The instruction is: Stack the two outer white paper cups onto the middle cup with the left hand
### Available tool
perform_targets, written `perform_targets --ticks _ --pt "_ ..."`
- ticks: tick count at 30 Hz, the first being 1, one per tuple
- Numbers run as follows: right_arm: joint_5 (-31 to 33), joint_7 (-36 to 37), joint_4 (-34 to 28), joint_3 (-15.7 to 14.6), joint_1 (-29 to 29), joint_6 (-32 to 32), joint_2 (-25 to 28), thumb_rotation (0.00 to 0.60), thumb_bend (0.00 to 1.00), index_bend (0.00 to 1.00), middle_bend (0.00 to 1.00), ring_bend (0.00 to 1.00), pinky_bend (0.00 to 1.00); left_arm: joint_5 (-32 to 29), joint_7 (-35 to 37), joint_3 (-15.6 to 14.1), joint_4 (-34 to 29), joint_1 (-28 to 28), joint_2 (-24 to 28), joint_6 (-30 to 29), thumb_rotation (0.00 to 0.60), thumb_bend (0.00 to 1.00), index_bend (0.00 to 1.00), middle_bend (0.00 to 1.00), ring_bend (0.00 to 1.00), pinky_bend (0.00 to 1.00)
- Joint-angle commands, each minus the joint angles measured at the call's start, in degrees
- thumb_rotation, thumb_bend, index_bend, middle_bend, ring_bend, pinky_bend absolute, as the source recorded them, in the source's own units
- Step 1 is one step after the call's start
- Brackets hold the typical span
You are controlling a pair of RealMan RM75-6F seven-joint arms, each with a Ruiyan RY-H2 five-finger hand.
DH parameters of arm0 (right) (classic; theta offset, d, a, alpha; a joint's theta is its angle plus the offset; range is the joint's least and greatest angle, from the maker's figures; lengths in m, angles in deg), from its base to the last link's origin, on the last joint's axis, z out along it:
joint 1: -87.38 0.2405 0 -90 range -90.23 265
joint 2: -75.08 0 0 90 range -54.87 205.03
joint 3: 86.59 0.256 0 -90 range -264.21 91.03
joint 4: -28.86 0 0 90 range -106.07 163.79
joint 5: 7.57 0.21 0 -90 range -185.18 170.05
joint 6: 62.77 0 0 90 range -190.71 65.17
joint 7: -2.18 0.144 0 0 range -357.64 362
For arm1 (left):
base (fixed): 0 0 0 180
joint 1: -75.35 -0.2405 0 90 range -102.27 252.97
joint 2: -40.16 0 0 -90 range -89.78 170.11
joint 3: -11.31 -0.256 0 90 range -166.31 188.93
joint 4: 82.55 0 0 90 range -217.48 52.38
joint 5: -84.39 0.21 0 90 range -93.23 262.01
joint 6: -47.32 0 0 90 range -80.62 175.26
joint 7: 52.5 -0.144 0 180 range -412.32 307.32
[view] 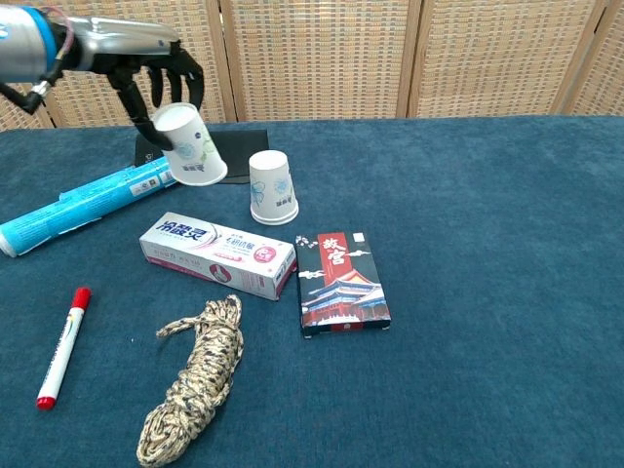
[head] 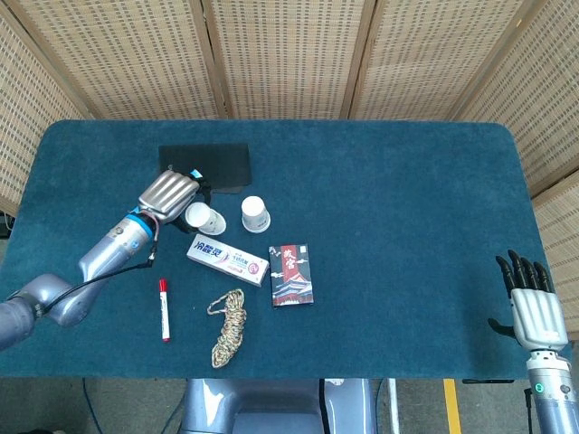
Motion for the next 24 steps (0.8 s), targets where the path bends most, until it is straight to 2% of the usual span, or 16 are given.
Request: perform_targets --ticks 1,11,14,24 --pt "0.23 0.10 0.09 0.09 0.01 -0.13 0.04 0.600 0.00 0.00 0.00 0.00 0.00 -4.42 -3.14 2.06 2.90 3.07 -3.60 2.00 0.600 0.06 0.51 0.40 0.38 0.40" --pt "1.34 0.55 0.64 0.56 0.19 -0.75 0.08 0.600 0.00 0.00 0.00 0.00 0.00 -10.22 -6.27 4.31 5.23 7.36 -6.61 3.21 0.600 0.06 0.51 0.40 0.38 0.40" --pt "1.69 0.61 0.86 0.68 0.23 -0.90 0.05 0.600 0.00 0.00 0.00 0.00 0.00 -13.94 -8.57 4.12 6.87 9.65 -7.20 5.79 0.600 0.06 0.51 0.40 0.38 0.40" --pt "2.34 0.42 1.33 0.84 0.29 -1.11 -0.29 0.600 0.00 0.00 0.00 0.00 0.00 -23.83 -12.70 2.34 11.42 13.58 -9.97 7.83 0.600 0.04 0.49 0.38 0.37 0.39"
